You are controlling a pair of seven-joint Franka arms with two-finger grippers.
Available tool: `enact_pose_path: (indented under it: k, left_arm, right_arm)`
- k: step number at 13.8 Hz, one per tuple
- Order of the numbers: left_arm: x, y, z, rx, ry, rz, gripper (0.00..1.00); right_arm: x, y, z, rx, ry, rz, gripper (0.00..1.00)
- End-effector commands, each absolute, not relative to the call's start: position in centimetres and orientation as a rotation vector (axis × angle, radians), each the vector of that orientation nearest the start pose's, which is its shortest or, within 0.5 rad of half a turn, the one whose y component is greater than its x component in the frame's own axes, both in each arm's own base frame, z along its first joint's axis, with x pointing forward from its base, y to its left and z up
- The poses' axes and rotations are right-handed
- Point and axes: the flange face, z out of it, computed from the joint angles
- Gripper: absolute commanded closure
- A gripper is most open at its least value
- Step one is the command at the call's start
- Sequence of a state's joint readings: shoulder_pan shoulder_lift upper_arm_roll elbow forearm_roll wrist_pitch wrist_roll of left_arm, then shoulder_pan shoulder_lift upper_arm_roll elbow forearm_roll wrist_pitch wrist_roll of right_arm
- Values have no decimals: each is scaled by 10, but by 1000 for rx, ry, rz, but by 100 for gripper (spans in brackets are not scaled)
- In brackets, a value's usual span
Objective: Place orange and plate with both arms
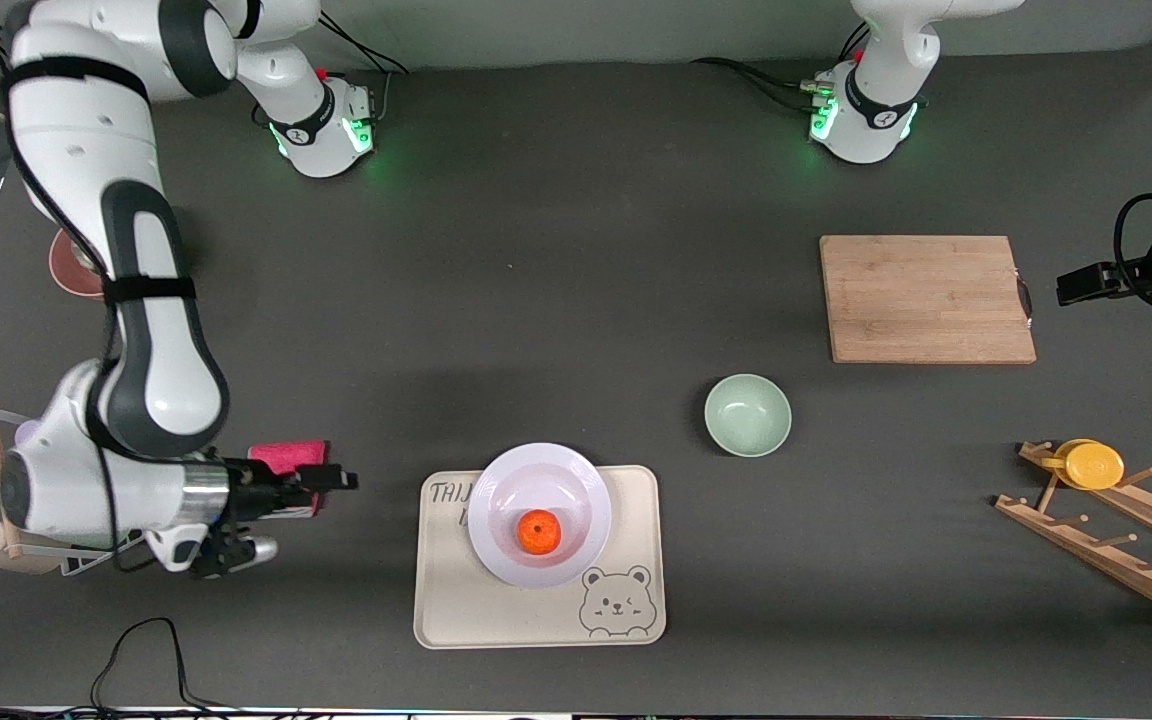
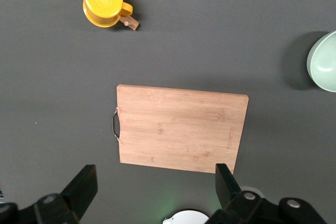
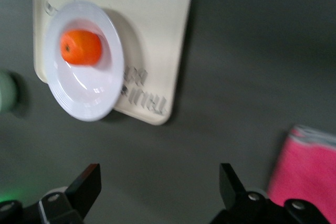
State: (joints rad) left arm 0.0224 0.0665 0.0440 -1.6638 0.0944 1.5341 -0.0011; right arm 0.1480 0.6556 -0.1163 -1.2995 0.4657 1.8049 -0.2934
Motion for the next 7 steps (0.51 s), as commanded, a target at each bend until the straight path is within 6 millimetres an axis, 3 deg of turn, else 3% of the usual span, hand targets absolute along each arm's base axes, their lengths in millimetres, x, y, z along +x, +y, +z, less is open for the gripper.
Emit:
enact_pose_path:
  k: [1,4,7]
  left_arm:
    - [559,47,544,-3036,-73,298,0]
    - [557,49,548,-3040,-80,298,0]
    - [553,51,561,-3042,-92,273,0]
  right_arm:
    - [665,61,440,-2902,-86,163,0]
    - [628,47,509,-3003,44,162,0]
    - [594,40,561,-3097,81,97,0]
